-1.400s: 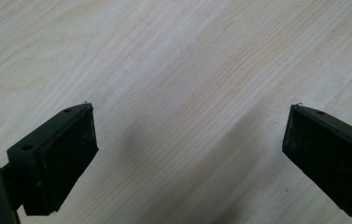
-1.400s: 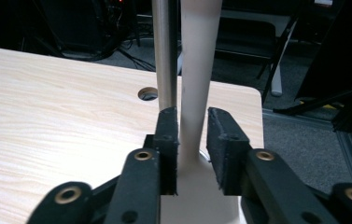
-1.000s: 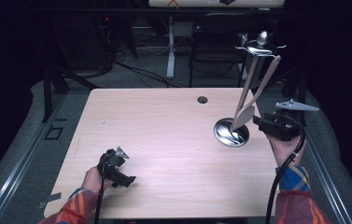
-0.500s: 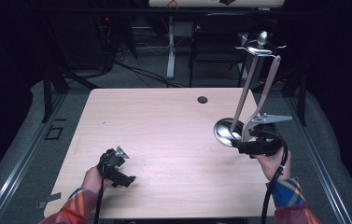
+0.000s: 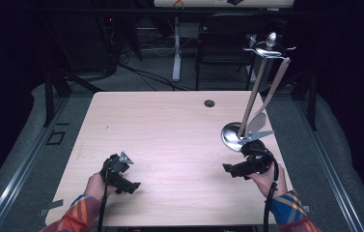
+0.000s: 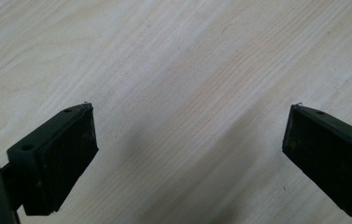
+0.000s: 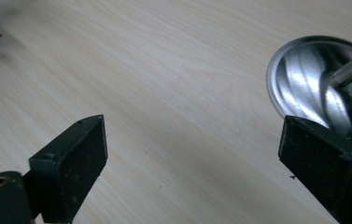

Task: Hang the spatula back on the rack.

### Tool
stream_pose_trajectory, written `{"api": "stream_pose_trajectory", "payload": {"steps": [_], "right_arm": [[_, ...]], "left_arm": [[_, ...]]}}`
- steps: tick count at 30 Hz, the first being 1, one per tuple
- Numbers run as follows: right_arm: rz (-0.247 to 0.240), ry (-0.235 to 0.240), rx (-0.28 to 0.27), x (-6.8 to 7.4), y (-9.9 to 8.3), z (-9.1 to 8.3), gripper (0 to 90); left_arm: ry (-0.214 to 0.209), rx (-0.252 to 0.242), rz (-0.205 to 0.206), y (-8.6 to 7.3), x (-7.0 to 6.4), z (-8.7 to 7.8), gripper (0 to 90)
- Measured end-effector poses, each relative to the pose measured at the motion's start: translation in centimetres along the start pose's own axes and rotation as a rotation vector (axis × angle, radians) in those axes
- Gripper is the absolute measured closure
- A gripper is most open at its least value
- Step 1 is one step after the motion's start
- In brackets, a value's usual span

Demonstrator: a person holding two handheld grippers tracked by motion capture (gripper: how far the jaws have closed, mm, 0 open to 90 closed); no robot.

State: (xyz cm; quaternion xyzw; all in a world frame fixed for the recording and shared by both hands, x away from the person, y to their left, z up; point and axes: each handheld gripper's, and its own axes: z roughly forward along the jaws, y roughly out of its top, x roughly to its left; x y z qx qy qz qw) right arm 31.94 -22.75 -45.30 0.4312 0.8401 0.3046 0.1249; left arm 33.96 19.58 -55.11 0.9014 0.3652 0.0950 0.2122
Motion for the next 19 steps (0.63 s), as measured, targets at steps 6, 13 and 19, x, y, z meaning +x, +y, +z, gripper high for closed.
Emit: {"api": "stream_pose_trajectory", "payload": {"steps": [6, 13, 19], "right_arm": [[-0.031, 0.035, 0.068, 1.2, -0.5, 1.8, 3.3], [-0.104, 0.081, 0.214, 2.4, -1.5, 4.9, 0.0], [-0.119, 0.084, 0.227, 2.2, -1.6, 5.2, 0.0]], "left_arm": [[-0.001, 0.0, 0.0, 0.0, 0.0, 0.0, 2.9], [-0.005, 0.0, 0.0, 0.1, 0.0, 0.1, 2.9], [-0.008, -0.001, -0.004, 0.1, 0.0, 0.1, 2.9]]}}
